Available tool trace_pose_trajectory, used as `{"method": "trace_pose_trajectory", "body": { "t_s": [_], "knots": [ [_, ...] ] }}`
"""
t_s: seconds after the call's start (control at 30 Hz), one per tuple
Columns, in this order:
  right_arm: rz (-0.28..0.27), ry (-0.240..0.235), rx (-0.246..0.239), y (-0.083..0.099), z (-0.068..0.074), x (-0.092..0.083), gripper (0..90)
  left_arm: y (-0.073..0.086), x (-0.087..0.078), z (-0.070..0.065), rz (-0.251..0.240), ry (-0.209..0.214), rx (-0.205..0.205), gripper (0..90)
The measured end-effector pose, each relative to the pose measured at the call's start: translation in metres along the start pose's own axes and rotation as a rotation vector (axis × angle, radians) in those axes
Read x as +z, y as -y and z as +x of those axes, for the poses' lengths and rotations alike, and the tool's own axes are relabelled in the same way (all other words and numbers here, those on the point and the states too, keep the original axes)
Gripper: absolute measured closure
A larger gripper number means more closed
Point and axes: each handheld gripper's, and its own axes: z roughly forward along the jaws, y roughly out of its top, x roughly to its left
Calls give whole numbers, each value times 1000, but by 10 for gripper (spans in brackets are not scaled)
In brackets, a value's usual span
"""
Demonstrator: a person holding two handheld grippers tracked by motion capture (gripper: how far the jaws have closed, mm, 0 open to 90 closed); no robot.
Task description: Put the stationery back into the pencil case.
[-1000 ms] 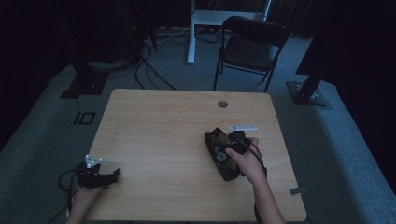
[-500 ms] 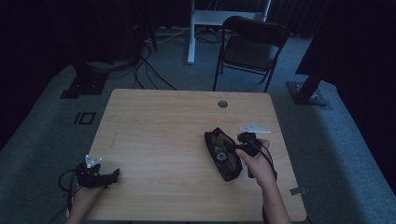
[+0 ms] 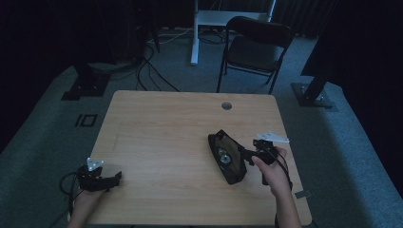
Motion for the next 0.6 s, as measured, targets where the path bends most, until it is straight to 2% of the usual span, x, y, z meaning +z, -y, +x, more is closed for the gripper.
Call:
{"method": "trace_pose_trajectory", "body": {
  "t_s": [0.2,0.37,0.6],
  "knots": [
    [-7,13,-7,11,-7,-1,268,0,0,0,1,0,1,8],
    [-24,23,14,21,-17,-3,267,0,0,0,-1,0,0,8],
    [-3,58,29,40,-30,0,243,0,0,0,1,-1,3,8]
  ]
}}
